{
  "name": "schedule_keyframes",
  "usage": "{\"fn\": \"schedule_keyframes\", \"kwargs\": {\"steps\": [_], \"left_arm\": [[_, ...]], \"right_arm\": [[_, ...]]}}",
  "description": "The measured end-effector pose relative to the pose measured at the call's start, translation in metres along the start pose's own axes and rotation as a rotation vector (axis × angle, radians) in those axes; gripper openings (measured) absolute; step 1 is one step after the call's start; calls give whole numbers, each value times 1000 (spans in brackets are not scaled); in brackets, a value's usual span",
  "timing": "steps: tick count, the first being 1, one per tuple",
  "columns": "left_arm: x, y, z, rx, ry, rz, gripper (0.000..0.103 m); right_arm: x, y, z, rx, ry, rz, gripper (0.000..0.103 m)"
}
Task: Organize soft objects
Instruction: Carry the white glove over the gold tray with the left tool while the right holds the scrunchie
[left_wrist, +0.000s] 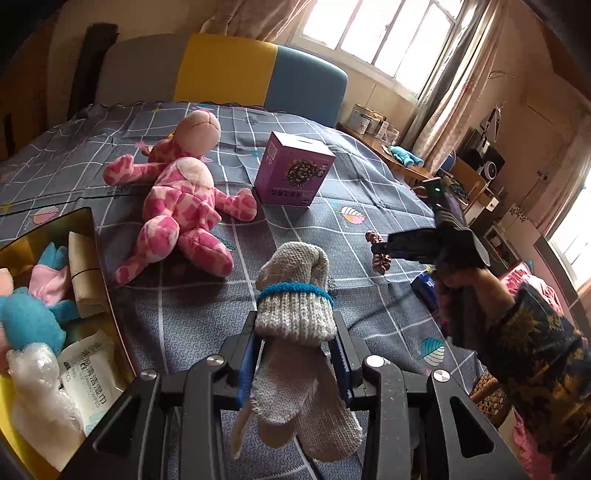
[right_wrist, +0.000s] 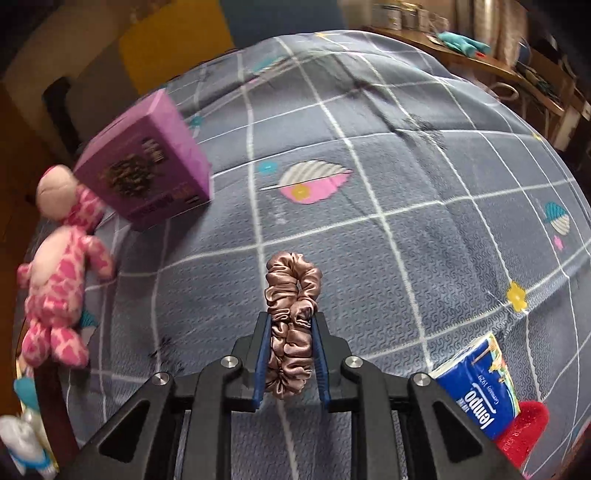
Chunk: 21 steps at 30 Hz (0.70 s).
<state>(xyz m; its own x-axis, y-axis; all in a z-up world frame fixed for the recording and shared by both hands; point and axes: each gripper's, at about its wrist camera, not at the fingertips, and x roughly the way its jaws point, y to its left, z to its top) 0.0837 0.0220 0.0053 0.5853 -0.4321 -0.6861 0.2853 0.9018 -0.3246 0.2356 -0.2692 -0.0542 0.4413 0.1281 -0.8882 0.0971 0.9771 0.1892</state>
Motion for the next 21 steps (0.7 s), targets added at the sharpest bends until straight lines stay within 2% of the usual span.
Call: {"fn": "schedule_keyframes", "kwargs": {"steps": [2, 4, 9, 11, 12, 21], "left_arm": [[-4, 2, 1, -7, -10, 9, 36], [-8, 3, 1, -13, -22, 23, 36], [-21, 7, 0, -27, -54, 75, 36], [-28, 8, -1, -28, -68, 103, 36], [-31, 8, -1, -28, -74, 117, 36], [-48, 13, -5, -37, -102, 249, 36]], "right_arm": [[-5, 14, -14, -82, 26, 90, 20], [-7, 31, -30, -169, 40, 120, 20], [16, 46, -59, -270, 91, 24, 21], [18, 50, -63, -313, 57, 3, 22], [17, 51, -65, -326, 55, 1, 25], [12, 47, -74, -359, 25, 15, 25]]}}
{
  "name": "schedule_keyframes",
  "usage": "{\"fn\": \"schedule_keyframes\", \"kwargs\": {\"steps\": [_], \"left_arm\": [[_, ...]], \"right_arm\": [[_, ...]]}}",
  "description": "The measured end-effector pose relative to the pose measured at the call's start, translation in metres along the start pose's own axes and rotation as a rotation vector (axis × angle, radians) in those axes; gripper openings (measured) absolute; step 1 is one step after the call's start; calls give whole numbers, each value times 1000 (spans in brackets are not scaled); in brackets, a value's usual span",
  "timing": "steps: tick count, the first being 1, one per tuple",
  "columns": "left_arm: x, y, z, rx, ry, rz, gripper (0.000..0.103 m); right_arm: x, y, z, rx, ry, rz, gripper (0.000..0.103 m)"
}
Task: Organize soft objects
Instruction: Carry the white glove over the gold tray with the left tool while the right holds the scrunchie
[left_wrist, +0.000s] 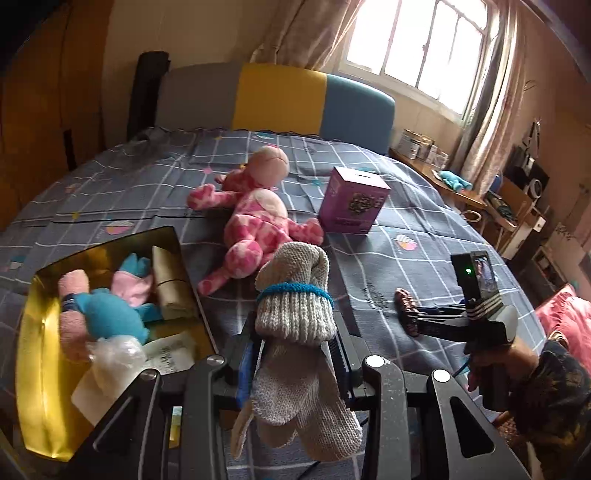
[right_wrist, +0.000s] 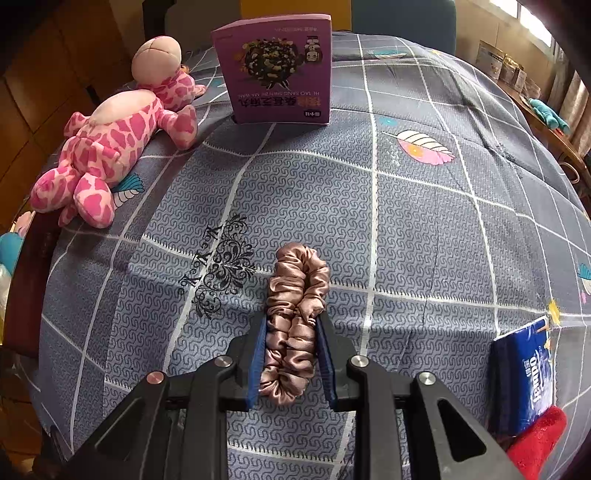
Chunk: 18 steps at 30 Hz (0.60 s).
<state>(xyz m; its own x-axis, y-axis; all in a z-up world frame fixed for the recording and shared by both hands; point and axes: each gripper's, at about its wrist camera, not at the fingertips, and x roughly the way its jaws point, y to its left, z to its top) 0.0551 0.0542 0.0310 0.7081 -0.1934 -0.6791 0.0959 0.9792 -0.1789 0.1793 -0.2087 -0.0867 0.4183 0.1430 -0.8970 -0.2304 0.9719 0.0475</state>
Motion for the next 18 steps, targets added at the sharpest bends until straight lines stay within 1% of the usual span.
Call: {"fn": "schedule_keyframes", "kwargs": {"steps": [3, 7, 18], "left_arm": [[-4, 5, -1, -6, -6, 39, 36], [-11, 11, -2, -13, -23, 67, 36], [-24, 33, -7, -41, -39, 114, 36]], "right_arm": [[-2, 6, -3, -28, -14, -22, 25], [-3, 9, -4, -36, -19, -31, 25], [-2, 11, -4, -51, -24, -40, 26]]}}
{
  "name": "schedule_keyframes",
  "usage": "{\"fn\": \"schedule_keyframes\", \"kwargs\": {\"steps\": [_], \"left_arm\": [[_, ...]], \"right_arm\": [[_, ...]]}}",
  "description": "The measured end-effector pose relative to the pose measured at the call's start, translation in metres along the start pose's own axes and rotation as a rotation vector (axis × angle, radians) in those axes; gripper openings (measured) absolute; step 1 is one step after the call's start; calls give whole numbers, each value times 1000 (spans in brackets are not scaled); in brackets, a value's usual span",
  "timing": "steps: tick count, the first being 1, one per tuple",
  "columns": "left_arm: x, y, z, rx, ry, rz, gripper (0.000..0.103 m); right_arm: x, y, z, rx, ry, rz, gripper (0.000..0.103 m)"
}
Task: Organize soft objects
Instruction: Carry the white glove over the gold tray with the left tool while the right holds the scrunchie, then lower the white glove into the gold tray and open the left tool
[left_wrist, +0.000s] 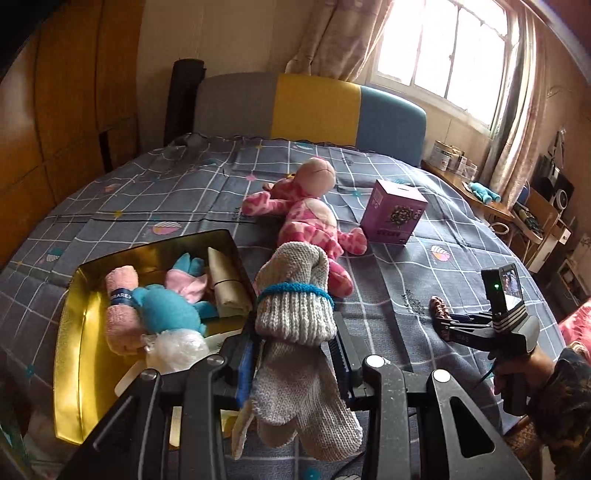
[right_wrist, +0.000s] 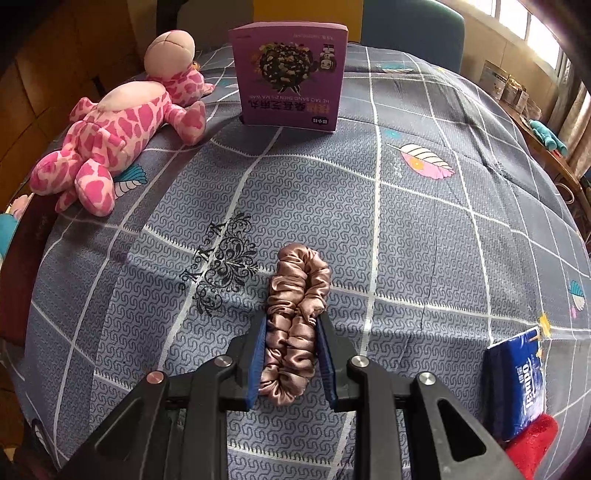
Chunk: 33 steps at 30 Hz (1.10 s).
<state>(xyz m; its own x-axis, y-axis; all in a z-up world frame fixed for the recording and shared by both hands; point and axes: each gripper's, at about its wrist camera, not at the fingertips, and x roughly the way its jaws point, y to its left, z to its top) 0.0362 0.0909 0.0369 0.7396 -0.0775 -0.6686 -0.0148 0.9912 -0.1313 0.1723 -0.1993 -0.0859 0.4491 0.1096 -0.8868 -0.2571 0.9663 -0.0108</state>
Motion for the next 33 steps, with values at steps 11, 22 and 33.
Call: {"fn": "schedule_keyframes", "kwargs": {"steps": [11, 22, 33], "left_arm": [[-17, 115, -1, -186, -19, 158, 36], [33, 229, -17, -335, 125, 297, 37], [99, 240, -5, -274, 196, 379, 47]], "right_arm": [[-1, 6, -3, -28, -11, -19, 25], [-4, 8, -4, -29, -12, -20, 25], [-2, 5, -3, -17, -14, -13, 26]]}}
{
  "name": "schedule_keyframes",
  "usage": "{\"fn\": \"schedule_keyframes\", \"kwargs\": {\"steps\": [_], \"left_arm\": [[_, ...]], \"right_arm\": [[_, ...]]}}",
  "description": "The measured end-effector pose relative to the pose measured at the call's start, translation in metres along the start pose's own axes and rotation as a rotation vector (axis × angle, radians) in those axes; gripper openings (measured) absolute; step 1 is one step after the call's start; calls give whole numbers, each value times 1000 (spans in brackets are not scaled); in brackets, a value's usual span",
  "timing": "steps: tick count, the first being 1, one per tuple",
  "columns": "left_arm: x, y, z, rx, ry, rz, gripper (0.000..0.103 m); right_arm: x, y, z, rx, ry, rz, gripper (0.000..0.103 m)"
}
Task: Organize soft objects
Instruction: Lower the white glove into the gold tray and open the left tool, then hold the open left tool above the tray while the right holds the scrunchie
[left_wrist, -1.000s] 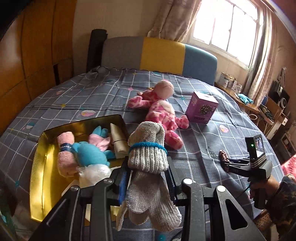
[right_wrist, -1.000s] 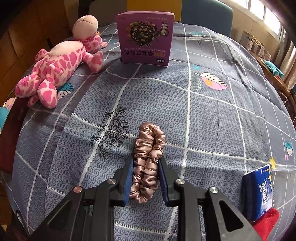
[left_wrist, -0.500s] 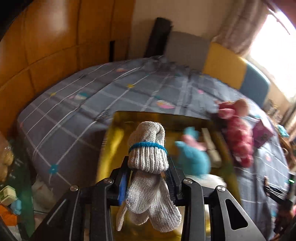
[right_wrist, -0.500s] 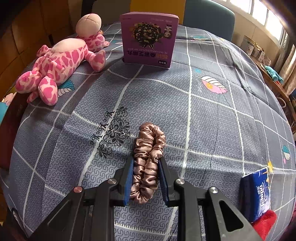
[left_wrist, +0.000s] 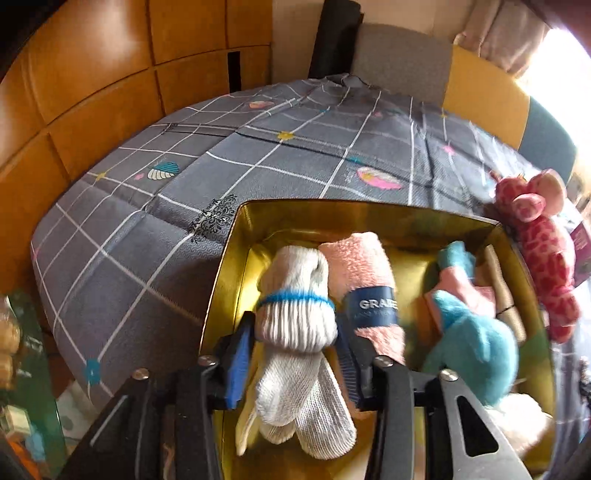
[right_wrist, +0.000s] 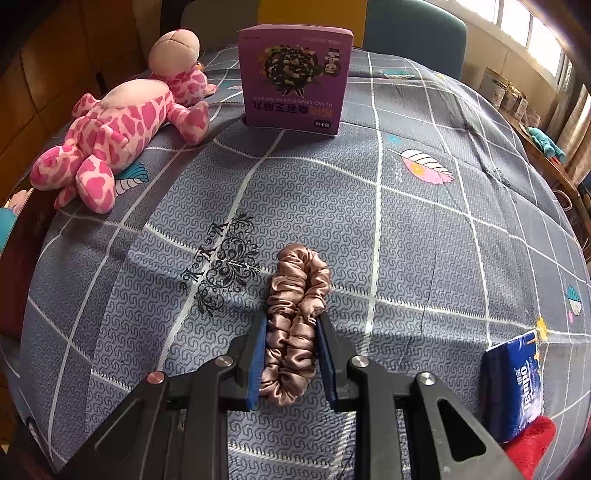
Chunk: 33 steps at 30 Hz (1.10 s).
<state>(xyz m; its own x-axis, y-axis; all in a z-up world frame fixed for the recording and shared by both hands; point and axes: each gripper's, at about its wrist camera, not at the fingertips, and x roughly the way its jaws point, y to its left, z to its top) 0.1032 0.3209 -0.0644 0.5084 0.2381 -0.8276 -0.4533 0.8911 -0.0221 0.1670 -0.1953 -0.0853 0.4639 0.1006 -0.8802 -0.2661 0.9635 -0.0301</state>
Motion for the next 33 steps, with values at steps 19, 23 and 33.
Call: {"fn": "schedule_keyframes", "kwargs": {"steps": [19, 23, 33], "left_arm": [[-112, -36, -42, 10, -218, -56, 56], [-126, -50, -52, 29, -221, -86, 56], [-135, -70, -76, 68, -218, -92, 57]], "right_arm": [[-1, 4, -1, -25, -8, -31, 25], [-2, 5, -2, -36, -12, -41, 25], [-4, 7, -4, -50, -20, -58, 25]]}}
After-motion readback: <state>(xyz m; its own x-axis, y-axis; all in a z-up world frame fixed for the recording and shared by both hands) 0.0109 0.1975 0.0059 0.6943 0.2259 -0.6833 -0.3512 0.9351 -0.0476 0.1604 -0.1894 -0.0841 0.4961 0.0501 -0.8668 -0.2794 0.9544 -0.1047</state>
